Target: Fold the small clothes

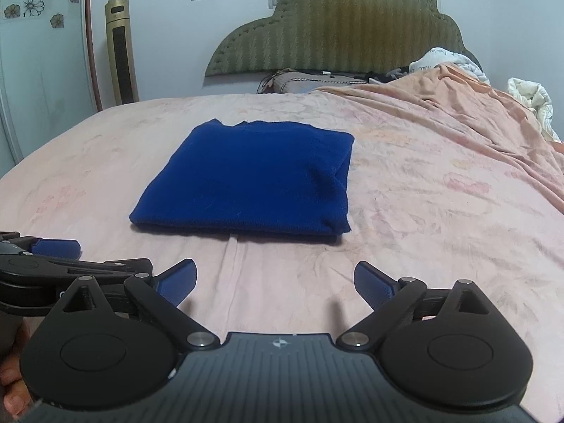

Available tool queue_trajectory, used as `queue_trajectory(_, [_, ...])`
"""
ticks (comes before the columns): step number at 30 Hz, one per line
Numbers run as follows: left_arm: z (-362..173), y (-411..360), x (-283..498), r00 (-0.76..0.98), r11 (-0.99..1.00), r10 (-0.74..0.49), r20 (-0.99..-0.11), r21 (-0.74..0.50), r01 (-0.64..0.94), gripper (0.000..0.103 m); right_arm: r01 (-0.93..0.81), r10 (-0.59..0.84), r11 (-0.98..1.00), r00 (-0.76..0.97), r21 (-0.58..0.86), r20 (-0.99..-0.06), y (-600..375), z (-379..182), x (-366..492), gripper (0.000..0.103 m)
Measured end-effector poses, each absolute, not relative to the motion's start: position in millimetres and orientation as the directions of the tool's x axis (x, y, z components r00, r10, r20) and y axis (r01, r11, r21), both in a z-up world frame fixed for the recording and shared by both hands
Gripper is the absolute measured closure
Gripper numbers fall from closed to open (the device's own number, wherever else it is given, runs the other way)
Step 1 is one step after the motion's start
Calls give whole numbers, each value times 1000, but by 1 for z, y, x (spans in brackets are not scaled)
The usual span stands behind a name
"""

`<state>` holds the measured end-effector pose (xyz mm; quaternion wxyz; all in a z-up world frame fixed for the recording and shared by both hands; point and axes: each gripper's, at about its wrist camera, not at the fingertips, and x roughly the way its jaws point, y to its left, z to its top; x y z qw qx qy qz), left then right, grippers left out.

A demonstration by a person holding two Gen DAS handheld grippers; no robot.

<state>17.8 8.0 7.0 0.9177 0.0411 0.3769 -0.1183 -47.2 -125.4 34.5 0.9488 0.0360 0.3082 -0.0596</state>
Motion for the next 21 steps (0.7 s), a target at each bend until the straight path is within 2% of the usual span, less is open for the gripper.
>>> queue_trajectory(21, [9, 19, 17, 710, 979, -149, -688, -2, 204, 16, 143, -103, 990, 793, 19, -600, -127, 30, -51, 5])
